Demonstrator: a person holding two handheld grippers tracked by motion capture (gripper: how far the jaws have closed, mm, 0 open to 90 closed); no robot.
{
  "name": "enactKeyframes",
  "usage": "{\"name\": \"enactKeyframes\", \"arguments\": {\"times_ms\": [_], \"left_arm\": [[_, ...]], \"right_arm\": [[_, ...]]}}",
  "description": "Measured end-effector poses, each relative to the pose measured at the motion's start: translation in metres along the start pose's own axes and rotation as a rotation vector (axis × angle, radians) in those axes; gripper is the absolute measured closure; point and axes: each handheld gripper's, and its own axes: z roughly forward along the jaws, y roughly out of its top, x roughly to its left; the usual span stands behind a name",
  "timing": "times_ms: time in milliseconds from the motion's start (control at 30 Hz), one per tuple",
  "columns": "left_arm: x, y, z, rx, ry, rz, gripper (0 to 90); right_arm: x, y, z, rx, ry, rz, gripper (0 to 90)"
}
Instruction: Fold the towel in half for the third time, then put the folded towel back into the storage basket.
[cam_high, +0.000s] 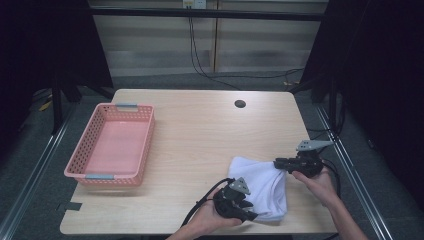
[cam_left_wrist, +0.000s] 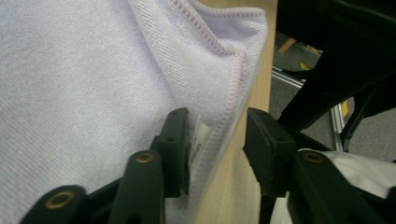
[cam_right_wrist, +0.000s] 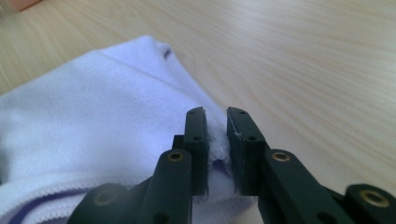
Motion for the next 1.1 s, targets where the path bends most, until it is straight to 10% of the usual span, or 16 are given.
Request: {"name": "enactKeyframes", "arguments": {"times_ms": [233, 500, 733, 1100], "left_arm": [[-0.006, -0.001, -0.012, -0.01, -0.02, 0.004, 50.3], [0.015, -0.042, -0.077, -0.103, 0.121, -0.119, 40.4], [0.023, -0.049, -0.061, -0.087, 0.127, -0.157, 32.3], [0.021, -0.042, -0.035, -0.008, 0.153, -0.102, 36.1]], "right_arm": [[-0.003, -0.02, 0.006, 0.074, -0.033, 0.012, 62.9], [-0.006, -0.014, -0.001, 0.039, -0.029, 0.048, 34.7], [-0.004, -0.009, 0.009, 0.048, 0.023, 0.055, 24.5], [-0.002, -0.012, 0.027, 0.113, 0.037, 0.025, 19.8]]}}
